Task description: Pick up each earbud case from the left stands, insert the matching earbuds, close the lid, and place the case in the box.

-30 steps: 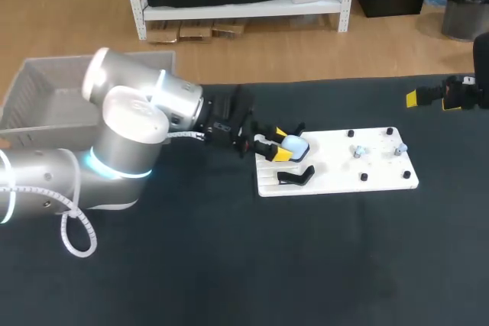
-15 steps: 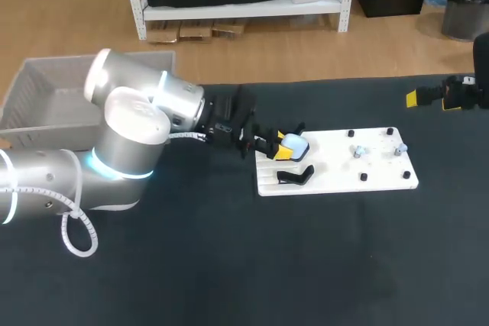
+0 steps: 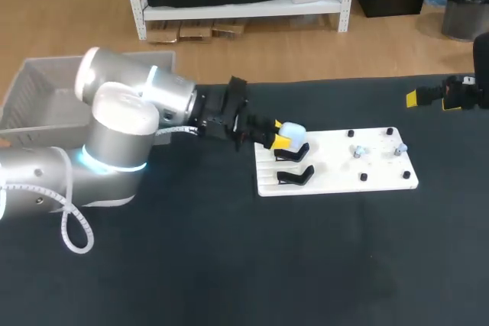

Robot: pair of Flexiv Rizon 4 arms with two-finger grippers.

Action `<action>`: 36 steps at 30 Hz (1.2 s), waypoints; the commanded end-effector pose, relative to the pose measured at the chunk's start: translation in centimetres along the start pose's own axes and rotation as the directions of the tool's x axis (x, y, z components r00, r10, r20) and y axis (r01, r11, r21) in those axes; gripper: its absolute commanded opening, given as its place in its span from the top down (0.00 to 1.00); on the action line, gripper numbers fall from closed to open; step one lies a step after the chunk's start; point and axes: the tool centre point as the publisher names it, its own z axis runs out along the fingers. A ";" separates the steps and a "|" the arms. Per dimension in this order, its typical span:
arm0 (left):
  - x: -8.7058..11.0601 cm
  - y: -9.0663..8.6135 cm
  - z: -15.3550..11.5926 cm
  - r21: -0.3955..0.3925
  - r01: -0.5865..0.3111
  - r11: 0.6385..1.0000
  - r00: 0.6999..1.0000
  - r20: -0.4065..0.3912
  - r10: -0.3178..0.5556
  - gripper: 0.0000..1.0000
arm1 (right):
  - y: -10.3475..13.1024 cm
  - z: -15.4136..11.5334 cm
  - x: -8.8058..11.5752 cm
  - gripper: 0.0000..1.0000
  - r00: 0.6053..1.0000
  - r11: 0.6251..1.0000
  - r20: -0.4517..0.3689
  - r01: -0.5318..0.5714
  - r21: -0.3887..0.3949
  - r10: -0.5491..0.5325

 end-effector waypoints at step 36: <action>-5.4 -5.7 -1.8 -0.059 -0.109 0.992 0.980 0.162 0.118 1.00 | -0.1 0.0 0.0 0.00 1.000 1.000 -0.001 0.001 -0.002 -0.001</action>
